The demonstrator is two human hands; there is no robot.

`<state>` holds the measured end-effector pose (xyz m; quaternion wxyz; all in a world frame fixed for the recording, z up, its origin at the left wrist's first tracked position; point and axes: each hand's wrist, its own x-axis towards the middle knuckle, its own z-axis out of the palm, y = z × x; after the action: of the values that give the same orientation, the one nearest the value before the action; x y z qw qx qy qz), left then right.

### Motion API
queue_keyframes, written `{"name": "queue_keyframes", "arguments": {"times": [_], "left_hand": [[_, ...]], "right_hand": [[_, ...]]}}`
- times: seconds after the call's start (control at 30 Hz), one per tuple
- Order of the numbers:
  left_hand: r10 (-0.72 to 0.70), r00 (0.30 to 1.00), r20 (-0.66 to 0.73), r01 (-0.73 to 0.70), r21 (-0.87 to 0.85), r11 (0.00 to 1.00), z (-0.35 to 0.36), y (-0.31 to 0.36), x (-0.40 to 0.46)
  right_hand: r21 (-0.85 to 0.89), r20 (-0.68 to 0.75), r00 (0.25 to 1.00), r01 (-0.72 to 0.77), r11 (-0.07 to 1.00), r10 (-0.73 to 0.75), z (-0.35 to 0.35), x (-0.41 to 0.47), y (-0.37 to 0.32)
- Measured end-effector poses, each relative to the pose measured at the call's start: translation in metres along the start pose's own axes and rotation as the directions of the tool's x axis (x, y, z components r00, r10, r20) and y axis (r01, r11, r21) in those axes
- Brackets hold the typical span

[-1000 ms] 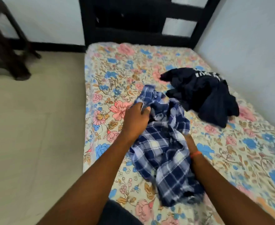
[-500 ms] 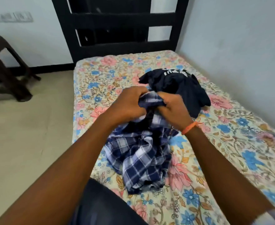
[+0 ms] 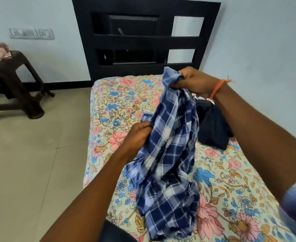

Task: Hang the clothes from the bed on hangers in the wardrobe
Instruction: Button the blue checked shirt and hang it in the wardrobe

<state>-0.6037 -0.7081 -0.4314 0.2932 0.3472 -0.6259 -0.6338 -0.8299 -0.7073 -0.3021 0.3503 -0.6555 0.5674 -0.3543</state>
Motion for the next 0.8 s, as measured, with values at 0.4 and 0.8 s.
{"name": "queue_keyframes", "arguments": {"times": [0.4, 0.8], "left_hand": [[0.036, 0.981, -0.193, 0.037, 0.36, 0.932, -0.045, -0.062, -0.039], [0.012, 0.976, 0.219, -0.153, 0.643, 0.75, 0.008, -0.06, -0.057]], "right_hand": [[-0.416, -0.471, 0.881, -0.264, 0.871, 0.042, 0.078, 0.072, 0.064], [0.276, -0.112, 0.836, -0.493, 0.825, 0.537, 0.185, -0.08, 0.077]]}}
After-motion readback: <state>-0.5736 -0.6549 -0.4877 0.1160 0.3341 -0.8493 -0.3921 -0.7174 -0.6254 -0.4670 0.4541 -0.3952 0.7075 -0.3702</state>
